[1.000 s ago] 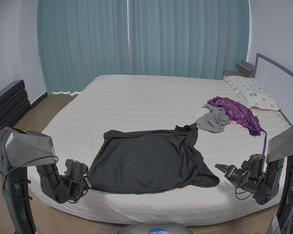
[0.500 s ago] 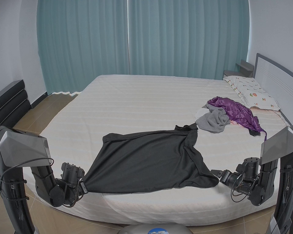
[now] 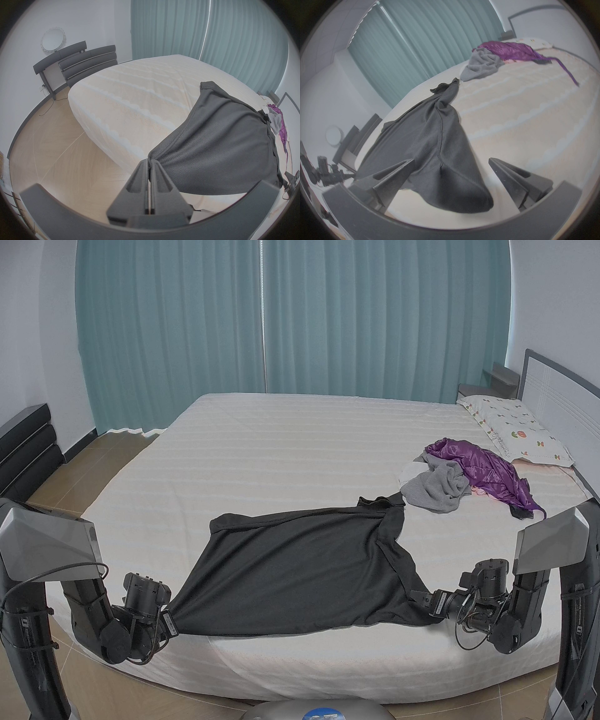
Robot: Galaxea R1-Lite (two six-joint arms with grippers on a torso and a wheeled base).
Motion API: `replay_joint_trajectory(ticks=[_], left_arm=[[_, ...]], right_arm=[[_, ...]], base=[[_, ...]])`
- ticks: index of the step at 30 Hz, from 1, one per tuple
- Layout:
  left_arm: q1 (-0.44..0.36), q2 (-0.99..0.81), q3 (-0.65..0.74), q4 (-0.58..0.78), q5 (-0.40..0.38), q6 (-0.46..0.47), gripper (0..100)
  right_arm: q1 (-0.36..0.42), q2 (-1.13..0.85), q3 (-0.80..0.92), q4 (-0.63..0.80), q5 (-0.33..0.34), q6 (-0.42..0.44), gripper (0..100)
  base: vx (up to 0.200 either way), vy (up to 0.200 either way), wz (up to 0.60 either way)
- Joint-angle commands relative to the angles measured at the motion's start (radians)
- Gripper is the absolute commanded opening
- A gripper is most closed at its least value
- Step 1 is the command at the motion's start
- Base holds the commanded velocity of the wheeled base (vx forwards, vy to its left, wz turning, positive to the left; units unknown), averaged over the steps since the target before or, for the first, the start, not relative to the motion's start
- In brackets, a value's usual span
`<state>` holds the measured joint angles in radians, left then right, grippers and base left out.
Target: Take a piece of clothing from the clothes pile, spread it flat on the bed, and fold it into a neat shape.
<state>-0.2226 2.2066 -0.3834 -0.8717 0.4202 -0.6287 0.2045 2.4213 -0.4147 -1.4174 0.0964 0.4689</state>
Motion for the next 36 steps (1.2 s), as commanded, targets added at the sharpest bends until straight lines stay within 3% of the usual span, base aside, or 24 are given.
replay_joint_trajectory(ticks=[1, 5, 13, 20, 27, 33, 36], left_arm=[[-0.001, 0.004, 0.001, 0.000, 0.000, 0.000, 0], [-0.001, 0.005, 0.003, 0.000, -0.001, 0.007, 0], [-0.004, 0.024, 0.003, -0.006, -0.006, 0.007, 0], [-0.009, 0.025, 0.003, -0.007, -0.008, 0.007, 0], [-0.011, 0.025, 0.003, -0.007, -0.009, 0.007, 0], [-0.011, 0.025, 0.003, -0.006, -0.009, 0.007, 0], [-0.011, 0.027, 0.003, -0.003, -0.009, 0.007, 0]], right_arm=[[-0.014, 0.004, -0.059, 0.023, -0.026, -0.079, 100], [-0.016, -0.030, -0.134, 0.071, -0.073, -0.182, 100], [0.073, -0.048, -0.297, 0.347, -0.106, -0.210, 100], [0.069, 0.021, -0.400, 0.482, -0.153, -0.274, 100], [-0.002, 0.076, -0.438, 0.526, -0.216, -0.411, 100], [-0.066, 0.055, -0.446, 0.523, -0.222, -0.415, 100], [-0.148, 0.013, -0.447, 0.525, -0.222, -0.418, 100]], base=[[0.000, 0.000, 0.00], [0.000, 0.000, 0.00], [0.000, 0.000, 0.00], [0.000, 0.000, 0.00], [0.000, 0.000, 0.00], [0.000, 0.000, 0.00], [0.000, 0.000, 0.00]])
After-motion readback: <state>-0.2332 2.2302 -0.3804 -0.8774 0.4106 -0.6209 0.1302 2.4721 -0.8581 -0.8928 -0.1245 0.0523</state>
